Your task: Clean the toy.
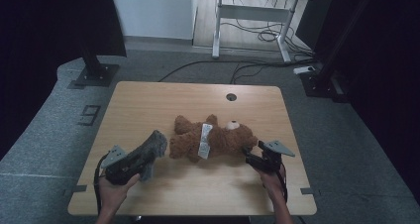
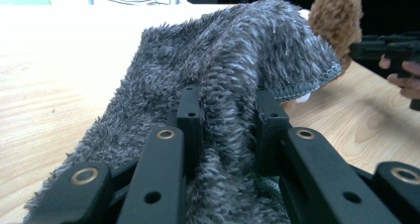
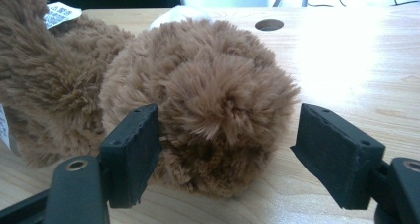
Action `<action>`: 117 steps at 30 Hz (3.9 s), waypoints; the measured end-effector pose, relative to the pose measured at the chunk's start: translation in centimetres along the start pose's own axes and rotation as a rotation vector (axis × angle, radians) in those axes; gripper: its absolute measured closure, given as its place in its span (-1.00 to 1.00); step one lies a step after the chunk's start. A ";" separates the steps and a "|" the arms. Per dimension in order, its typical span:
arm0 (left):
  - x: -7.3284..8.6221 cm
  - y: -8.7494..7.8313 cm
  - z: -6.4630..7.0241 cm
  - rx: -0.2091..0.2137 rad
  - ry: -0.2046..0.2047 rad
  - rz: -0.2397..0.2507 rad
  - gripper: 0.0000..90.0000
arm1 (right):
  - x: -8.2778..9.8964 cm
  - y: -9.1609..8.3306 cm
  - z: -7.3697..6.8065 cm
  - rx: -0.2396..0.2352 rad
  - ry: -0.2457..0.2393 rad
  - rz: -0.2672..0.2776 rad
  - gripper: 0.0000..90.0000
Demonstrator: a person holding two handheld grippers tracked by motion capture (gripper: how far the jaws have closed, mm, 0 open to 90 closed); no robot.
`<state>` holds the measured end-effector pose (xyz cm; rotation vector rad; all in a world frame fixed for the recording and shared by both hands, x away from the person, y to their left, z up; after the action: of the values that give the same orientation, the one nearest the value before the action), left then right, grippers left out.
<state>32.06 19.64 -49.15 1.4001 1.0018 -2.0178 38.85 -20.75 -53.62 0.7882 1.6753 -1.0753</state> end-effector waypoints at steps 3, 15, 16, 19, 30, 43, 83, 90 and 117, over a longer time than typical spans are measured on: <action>-1.2 0.0 0.5 -0.011 0.029 0.012 0.56 | 0.1 0.1 0.0 -0.004 0.003 -0.005 -0.44; -4.7 4.4 4.4 0.062 0.109 -0.028 0.56 | 0.3 0.9 0.1 -0.052 0.020 -0.021 -0.17; -4.8 4.9 4.7 0.064 0.118 -0.038 0.56 | 0.3 1.0 -0.1 -0.059 0.012 -0.018 -0.08; -5.5 7.0 6.1 0.088 0.131 -0.065 0.56 | 0.3 1.0 -0.2 -0.066 -0.001 -0.025 0.17; -5.6 15.6 9.9 0.153 0.089 -0.189 0.55 | 0.7 0.7 -0.1 -0.067 -0.013 -0.030 0.73; -3.0 17.7 9.7 0.159 0.063 -0.246 0.55 | 0.0 0.1 0.7 -0.015 -0.018 0.021 -0.02; -2.0 17.9 10.5 0.157 0.110 -0.221 0.56 | 0.4 0.6 -1.1 -0.154 -0.031 -0.035 0.61; -1.4 12.7 5.7 0.115 0.075 -0.162 0.58 | 0.5 0.3 -1.0 -0.166 -0.024 -0.034 0.61; -1.4 17.2 10.1 0.134 0.126 -0.228 0.58 | 0.7 0.2 -1.1 -0.182 -0.014 -0.029 0.61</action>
<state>39.34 1.05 -50.75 1.5604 1.1435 -2.2188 38.40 -19.67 -54.14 0.6394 1.7494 -0.9312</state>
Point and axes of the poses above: each handheld gripper's, and its own axes: y roughly forward along the jaws, x roughly out of its underside, z roughly to its right, the point moved 6 cm from there along y, roughly forward along the jaws, and after that the axes turned 6 degrees about z, right-handed, at the moved point
